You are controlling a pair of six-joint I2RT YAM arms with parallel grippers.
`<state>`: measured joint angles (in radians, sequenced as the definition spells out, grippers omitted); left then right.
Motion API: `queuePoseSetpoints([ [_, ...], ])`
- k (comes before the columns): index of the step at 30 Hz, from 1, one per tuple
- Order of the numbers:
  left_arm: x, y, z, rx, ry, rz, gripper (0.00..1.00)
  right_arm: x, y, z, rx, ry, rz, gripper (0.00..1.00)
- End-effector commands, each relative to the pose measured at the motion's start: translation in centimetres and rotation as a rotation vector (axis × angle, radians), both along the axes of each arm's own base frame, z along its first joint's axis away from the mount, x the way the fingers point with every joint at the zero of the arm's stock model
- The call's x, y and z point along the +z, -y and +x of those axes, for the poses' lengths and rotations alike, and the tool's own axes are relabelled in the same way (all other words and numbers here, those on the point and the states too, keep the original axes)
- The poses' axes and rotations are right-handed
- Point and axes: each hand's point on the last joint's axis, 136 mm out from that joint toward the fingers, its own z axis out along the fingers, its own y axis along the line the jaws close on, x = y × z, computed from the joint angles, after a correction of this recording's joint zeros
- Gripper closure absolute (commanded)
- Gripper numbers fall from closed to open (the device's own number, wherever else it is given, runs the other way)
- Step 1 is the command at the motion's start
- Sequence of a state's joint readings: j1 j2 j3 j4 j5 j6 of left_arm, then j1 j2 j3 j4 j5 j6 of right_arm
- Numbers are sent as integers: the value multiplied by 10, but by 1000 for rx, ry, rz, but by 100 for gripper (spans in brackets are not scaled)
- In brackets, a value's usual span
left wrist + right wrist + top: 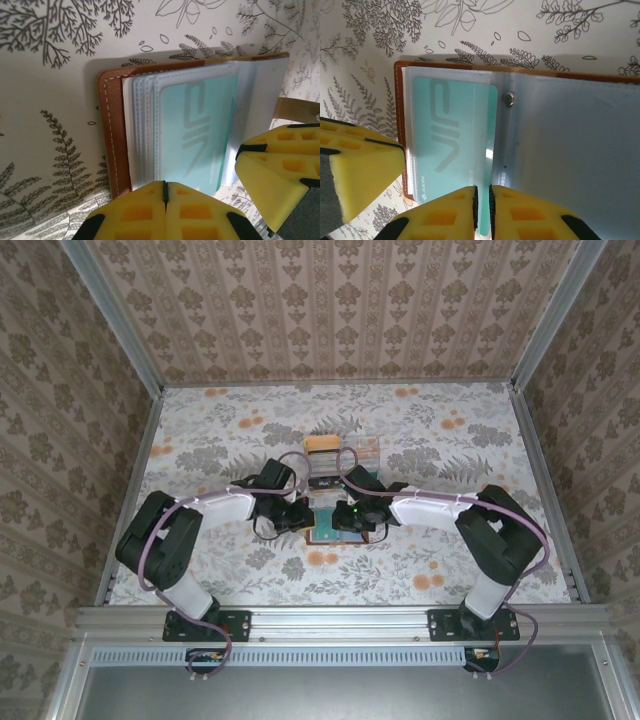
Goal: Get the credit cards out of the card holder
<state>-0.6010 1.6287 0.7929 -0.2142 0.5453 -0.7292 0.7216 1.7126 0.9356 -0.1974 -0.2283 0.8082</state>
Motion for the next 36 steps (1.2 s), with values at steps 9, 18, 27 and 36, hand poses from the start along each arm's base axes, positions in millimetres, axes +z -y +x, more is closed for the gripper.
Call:
queuePoseSetpoints([
  [9, -10, 3, -1, -12, -28, 22, 100, -5, -5, 5, -25, -63, 56, 81],
  [18, -13, 0, -3, -11, -35, 41, 100, -8, -5, 5, -30, -78, 61, 82],
  [27, -15, -4, -5, -7, -43, 60, 100, -9, -3, 3, -32, -83, 56, 97],
  [36, -23, -22, -7, 13, -62, 142, 100, -4, 22, 4, -69, -64, 25, 100],
])
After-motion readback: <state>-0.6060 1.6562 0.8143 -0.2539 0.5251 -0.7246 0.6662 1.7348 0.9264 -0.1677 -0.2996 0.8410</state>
